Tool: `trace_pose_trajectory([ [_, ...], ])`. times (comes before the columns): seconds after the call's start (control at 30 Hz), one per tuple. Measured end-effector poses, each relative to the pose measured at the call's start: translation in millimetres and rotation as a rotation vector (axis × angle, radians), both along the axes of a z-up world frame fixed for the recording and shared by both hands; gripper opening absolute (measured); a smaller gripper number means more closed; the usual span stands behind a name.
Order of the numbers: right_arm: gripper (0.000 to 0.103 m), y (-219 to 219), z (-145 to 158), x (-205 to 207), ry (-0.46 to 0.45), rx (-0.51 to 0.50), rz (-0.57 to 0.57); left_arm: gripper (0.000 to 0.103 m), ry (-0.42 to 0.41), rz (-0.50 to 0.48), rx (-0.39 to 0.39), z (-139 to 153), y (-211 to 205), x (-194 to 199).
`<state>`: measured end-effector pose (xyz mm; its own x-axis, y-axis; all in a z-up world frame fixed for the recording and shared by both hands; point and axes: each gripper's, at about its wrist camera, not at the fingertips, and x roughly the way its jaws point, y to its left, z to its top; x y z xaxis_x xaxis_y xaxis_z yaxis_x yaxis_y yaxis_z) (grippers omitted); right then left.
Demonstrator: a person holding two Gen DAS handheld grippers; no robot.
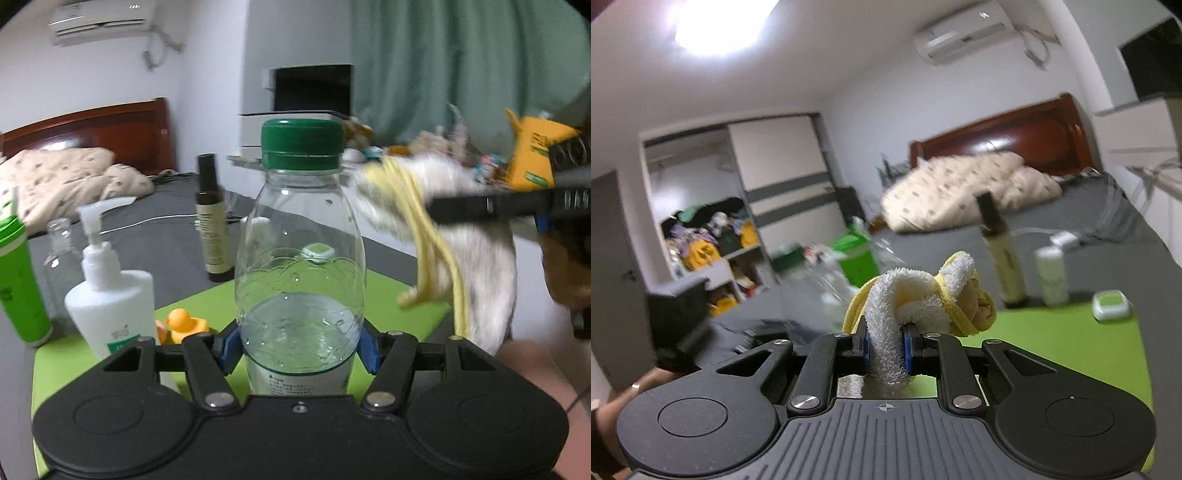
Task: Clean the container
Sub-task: 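Rub the towel across the bottle's side below the cap with the right gripper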
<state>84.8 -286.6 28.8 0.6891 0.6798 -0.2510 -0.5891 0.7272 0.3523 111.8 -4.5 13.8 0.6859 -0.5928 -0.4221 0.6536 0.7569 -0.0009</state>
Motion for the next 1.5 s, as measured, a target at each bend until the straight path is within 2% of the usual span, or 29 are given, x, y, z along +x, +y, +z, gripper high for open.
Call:
trace_pose_trajectory([
  [0.1, 0.016, 7, 4, 3, -0.008, 0.014, 0.022, 0.059, -0.001, -0.040, 0.003, 1, 1, 4],
  [0.7, 0.016, 46, 26, 24, -0.054, 0.094, 0.152, 0.059, -0.016, -0.039, 0.000, 0, 5, 1],
  [1.5, 0.016, 44, -4, 78, 0.097, 0.019, 0.224, 0.060, -0.031, -0.042, 0.012, -2, 2, -4],
])
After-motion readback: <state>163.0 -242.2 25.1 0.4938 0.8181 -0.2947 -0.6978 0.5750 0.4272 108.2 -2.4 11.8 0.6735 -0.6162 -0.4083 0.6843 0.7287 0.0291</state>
